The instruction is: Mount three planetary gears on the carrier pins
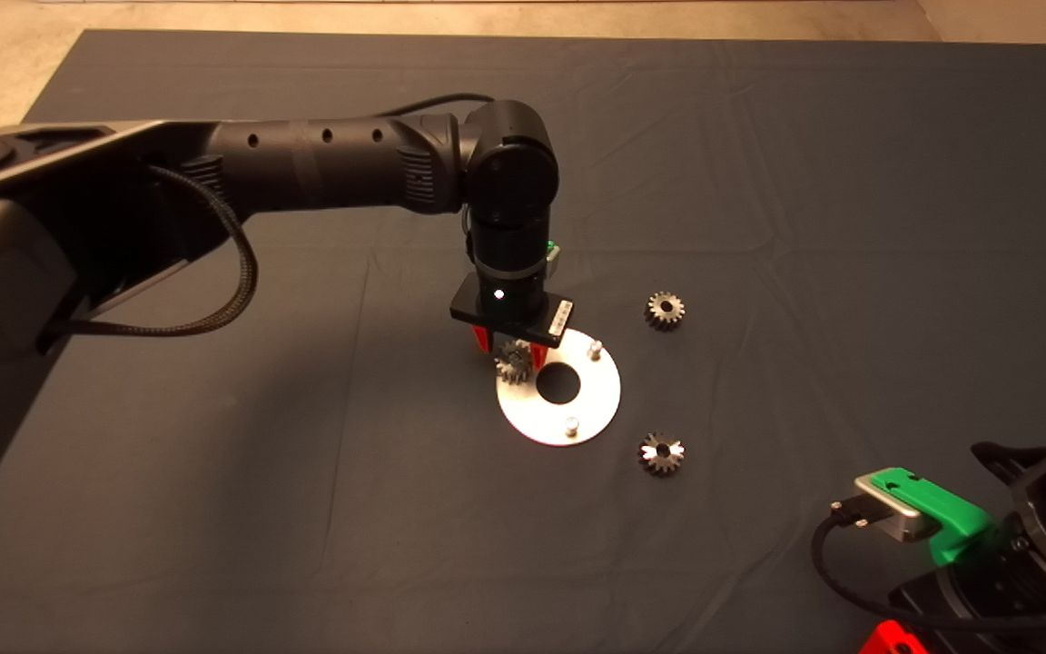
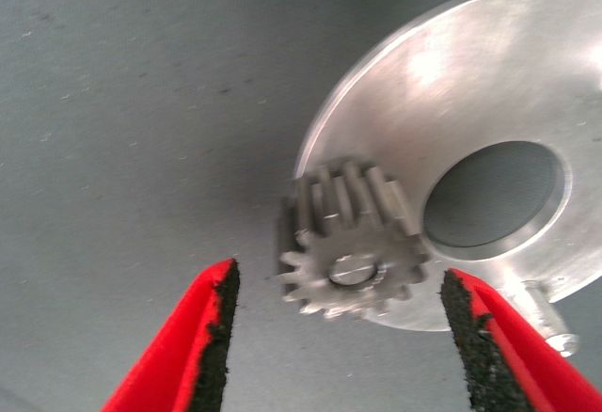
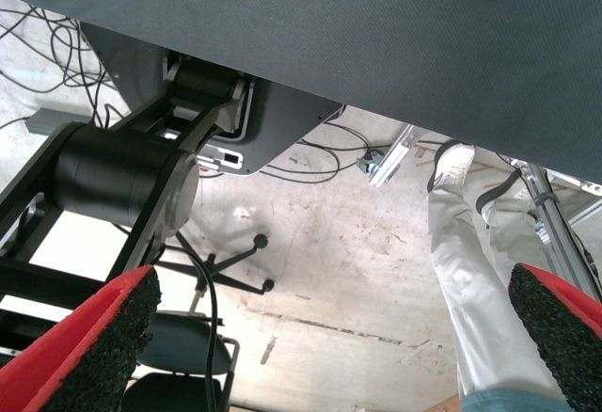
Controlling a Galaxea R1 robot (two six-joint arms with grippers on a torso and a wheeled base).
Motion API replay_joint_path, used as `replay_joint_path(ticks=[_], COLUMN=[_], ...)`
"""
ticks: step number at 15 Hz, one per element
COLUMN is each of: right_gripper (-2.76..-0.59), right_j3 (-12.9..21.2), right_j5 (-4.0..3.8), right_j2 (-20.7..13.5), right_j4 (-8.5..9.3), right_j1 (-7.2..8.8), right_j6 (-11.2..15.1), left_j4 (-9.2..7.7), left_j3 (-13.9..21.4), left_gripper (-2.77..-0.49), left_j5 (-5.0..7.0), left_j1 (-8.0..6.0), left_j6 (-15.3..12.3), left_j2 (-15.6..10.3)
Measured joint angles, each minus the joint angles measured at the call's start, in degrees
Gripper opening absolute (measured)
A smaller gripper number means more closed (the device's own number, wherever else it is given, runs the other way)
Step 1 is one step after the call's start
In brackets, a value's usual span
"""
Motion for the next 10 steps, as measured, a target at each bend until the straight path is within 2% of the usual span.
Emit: replay_joint_path(ticks=[3, 5, 6, 8, 10], right_gripper=[-0.60, -0.60, -0.60, -0.60, -0.60], right_j3=[0.0, 0.0, -0.1, -1.6, -5.1], right_j5=[0.00, 0.00, -0.02, 0.00, 0.01], right_j2=[0.0, 0.0, 0.0, 0.0, 0.0], right_j4=[0.00, 0.00, 0.00, 0.00, -0.04], right_j1=[0.01, 0.01, 0.01, 0.01, 0.04], right_j6=[0.0, 0.0, 0.0, -1.2, -5.3], left_j4=[0.00, 0.02, 0.02, 0.02, 0.30], left_j3=[0.1, 0.4, 1.5, 6.4, 12.3], left_gripper=[-1.66, -1.51, -1.50, -1.36, -1.36], left_j5=[-0.61, -0.89, -0.87, -0.87, -0.84], left_j1=[-0.02, -0.02, -0.02, -0.02, -0.02], left_j6=[-0.1, -1.6, -2.7, -6.1, -8.5], left_j2=[-0.3, -1.0, -1.8, -5.0, -10.0])
